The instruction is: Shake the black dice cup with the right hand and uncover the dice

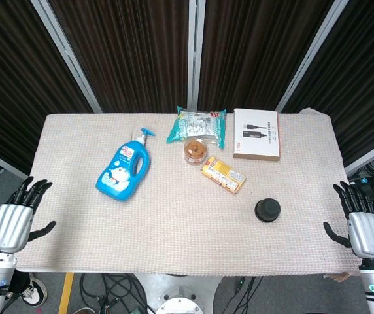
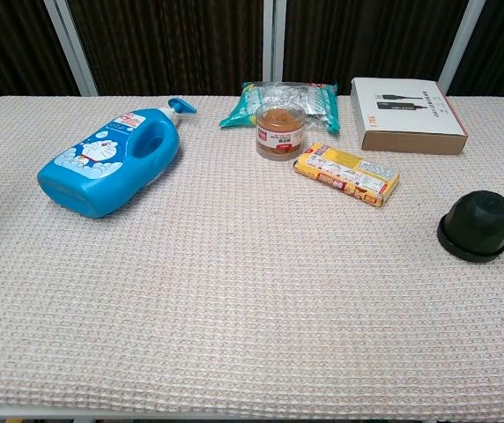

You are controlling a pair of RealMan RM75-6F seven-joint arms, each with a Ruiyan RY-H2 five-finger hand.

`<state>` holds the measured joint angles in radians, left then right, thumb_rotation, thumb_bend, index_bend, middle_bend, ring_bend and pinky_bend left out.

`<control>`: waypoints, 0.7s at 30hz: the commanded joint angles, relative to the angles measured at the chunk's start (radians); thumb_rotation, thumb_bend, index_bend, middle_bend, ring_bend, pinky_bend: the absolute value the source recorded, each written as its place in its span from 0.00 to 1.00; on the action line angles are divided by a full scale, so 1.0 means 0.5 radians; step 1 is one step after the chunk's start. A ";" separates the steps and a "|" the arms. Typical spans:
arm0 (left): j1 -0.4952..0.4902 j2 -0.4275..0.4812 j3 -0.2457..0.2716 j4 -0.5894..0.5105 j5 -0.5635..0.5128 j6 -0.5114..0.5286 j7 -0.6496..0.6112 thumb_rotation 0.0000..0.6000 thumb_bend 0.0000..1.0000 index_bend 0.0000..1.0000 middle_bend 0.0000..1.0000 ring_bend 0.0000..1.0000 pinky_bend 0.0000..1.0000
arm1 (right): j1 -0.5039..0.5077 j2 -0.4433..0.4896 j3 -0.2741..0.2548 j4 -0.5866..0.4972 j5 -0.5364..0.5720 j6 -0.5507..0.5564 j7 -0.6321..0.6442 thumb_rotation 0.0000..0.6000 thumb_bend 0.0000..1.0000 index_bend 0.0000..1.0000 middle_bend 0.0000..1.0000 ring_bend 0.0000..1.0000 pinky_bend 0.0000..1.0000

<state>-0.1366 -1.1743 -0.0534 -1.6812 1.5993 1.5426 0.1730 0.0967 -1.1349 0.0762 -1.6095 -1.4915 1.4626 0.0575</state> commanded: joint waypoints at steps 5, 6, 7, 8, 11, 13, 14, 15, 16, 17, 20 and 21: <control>-0.003 -0.002 0.000 -0.007 -0.003 -0.007 0.009 1.00 0.13 0.15 0.13 0.06 0.30 | 0.000 -0.002 -0.004 0.009 0.015 -0.019 0.013 1.00 0.21 0.01 0.03 0.00 0.00; -0.004 -0.003 0.000 -0.007 -0.004 -0.008 0.010 1.00 0.13 0.15 0.14 0.06 0.30 | 0.002 -0.002 -0.006 0.008 0.018 -0.028 0.017 1.00 0.21 0.01 0.03 0.00 0.00; -0.005 -0.003 -0.001 -0.005 -0.007 -0.011 0.010 1.00 0.13 0.15 0.13 0.06 0.30 | 0.006 0.003 -0.012 0.000 0.023 -0.048 0.026 1.00 0.21 0.01 0.03 0.00 0.00; -0.006 -0.004 -0.003 -0.005 -0.008 -0.013 0.010 1.00 0.13 0.15 0.13 0.06 0.30 | 0.010 0.008 -0.015 -0.007 0.026 -0.064 0.038 1.00 0.21 0.01 0.03 0.00 0.00; -0.009 -0.010 -0.008 -0.004 -0.010 -0.012 0.003 1.00 0.13 0.15 0.13 0.06 0.30 | 0.028 0.014 -0.017 -0.010 0.041 -0.112 0.048 1.00 0.21 0.01 0.03 0.00 0.00; -0.010 -0.011 -0.002 -0.004 -0.014 -0.021 0.002 1.00 0.13 0.15 0.13 0.06 0.30 | 0.039 0.008 -0.015 -0.010 0.057 -0.136 0.035 1.00 0.21 0.01 0.03 0.00 0.00; -0.009 -0.011 0.004 -0.005 -0.017 -0.030 0.000 1.00 0.13 0.15 0.14 0.06 0.30 | 0.047 0.004 -0.016 -0.013 0.065 -0.157 0.029 1.00 0.21 0.01 0.03 0.00 0.00; -0.009 -0.012 0.008 -0.003 -0.016 -0.034 -0.002 1.00 0.13 0.15 0.14 0.06 0.30 | 0.055 0.001 -0.017 -0.013 0.073 -0.177 0.024 1.00 0.21 0.01 0.03 0.00 0.00; -0.010 -0.018 0.013 0.006 -0.010 -0.036 -0.005 1.00 0.13 0.15 0.14 0.06 0.30 | 0.071 -0.006 -0.018 -0.009 0.083 -0.210 0.010 1.00 0.21 0.01 0.03 0.00 0.00; -0.010 -0.025 0.016 0.017 -0.006 -0.037 -0.008 1.00 0.13 0.15 0.14 0.06 0.30 | 0.086 -0.012 -0.019 -0.002 0.089 -0.239 -0.005 1.00 0.20 0.01 0.03 0.00 0.00; -0.009 -0.052 0.026 0.045 -0.005 -0.043 -0.033 1.00 0.13 0.15 0.13 0.06 0.30 | 0.147 -0.051 -0.006 0.018 0.137 -0.349 -0.053 1.00 0.20 0.01 0.03 0.00 0.00; -0.008 -0.058 0.028 0.051 -0.001 -0.042 -0.038 1.00 0.13 0.15 0.13 0.06 0.30 | 0.165 -0.064 -0.003 0.018 0.158 -0.388 -0.065 1.00 0.20 0.01 0.03 0.00 0.00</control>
<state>-0.1409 -1.2012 -0.0407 -1.6573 1.5977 1.5223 0.1559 0.1582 -1.1522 0.0706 -1.6058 -1.4326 1.3014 0.0417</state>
